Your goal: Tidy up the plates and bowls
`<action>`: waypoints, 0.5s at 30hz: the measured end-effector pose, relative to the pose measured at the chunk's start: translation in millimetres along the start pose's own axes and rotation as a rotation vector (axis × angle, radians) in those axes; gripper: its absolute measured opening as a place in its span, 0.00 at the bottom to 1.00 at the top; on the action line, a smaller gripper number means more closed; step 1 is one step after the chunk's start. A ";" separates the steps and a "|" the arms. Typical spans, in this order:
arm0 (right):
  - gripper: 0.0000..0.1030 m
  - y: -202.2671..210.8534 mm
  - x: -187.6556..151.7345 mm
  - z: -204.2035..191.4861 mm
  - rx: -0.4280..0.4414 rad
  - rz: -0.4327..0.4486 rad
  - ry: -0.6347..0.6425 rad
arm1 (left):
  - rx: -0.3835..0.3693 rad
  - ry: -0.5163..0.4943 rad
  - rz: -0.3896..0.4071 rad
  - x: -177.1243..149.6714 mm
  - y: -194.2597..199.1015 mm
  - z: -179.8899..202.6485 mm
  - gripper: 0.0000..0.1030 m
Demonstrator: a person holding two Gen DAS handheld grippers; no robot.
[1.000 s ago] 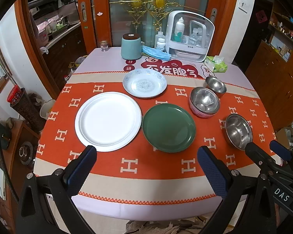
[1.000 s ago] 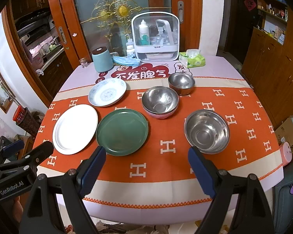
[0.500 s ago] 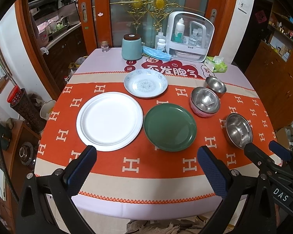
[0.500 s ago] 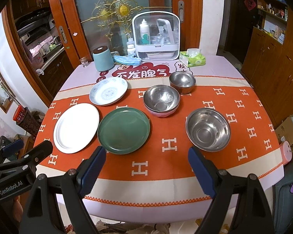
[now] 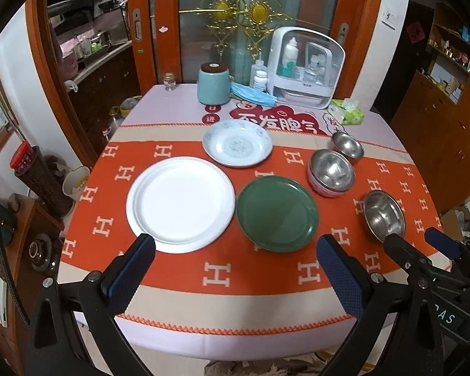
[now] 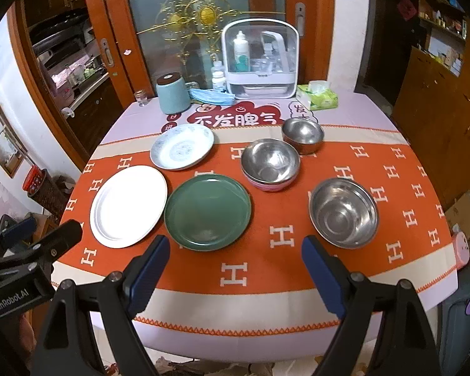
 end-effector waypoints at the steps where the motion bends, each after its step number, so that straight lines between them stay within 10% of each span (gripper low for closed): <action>1: 0.84 -0.4 2.3 -2.9 -0.001 0.004 0.007 | 0.001 0.001 0.002 2.3 -0.1 -1.9 0.99; 15: 0.82 -28.2 44.7 -42.7 0.052 0.026 0.100 | 0.032 0.006 0.017 39.8 -21.7 -52.4 0.99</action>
Point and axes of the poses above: each gripper's, at about its wrist camera, not at the fingertips, and y roughly against the way its jaws point, z to its right, x to its top, the point moved 6 cm from there along -y, roughly the way its jaws point, and after that the axes turned 15 degrees about y, right-handed, at the moved point
